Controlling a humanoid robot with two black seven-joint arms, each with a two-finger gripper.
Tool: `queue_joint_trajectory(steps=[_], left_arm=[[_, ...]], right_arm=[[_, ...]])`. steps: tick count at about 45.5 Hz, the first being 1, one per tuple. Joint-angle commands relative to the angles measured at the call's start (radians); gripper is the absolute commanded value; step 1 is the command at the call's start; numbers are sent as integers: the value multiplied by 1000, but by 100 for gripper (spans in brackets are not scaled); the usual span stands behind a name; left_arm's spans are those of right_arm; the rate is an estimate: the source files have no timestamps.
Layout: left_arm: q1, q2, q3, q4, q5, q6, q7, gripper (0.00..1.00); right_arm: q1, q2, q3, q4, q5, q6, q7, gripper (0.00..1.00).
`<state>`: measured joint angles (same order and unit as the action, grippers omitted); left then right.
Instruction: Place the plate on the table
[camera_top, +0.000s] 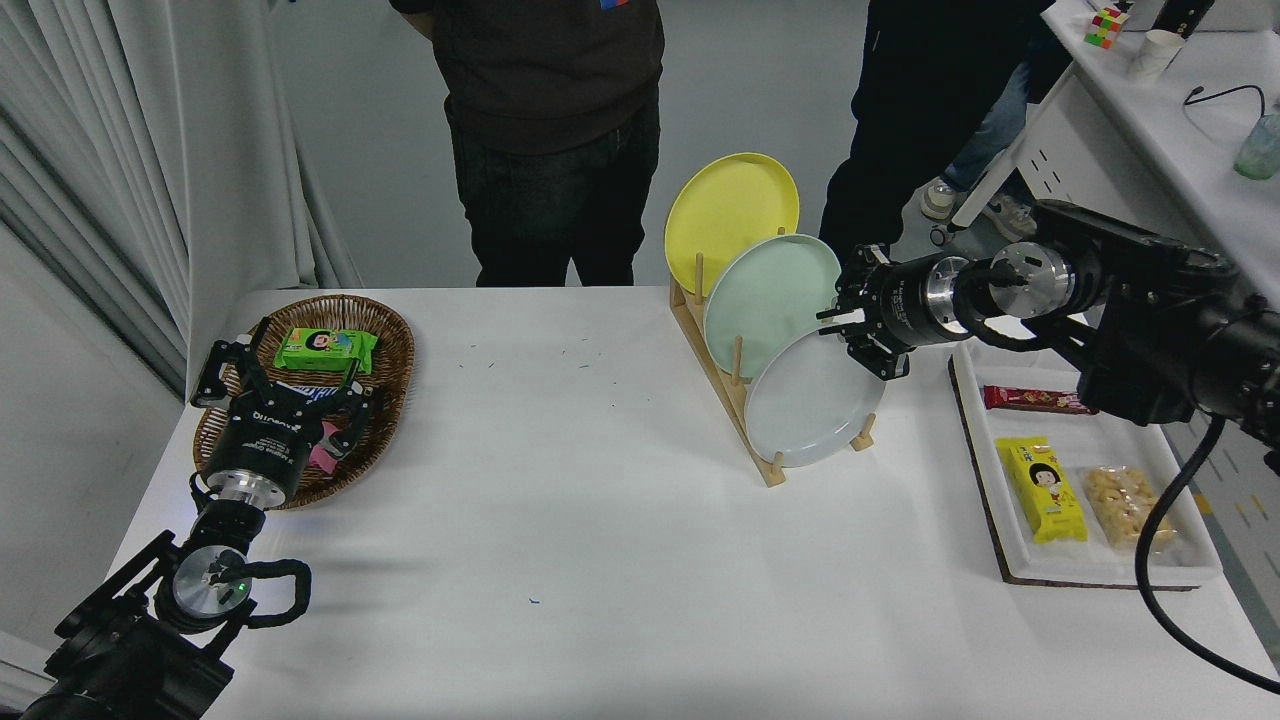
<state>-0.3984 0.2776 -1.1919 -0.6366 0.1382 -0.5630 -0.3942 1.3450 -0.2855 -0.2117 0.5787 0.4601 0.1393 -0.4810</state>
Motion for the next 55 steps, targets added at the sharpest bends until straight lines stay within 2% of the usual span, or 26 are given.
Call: queue_joint_trajectory(steps=[1,55], left_arm=[[0,0,0,0,0,0,0,98],[0,0,0,0,0,0,0,98]], right_arm=[[0,0,0,0,0,-1,-24,11],[9,-1,35,0,2,3,-38,4]])
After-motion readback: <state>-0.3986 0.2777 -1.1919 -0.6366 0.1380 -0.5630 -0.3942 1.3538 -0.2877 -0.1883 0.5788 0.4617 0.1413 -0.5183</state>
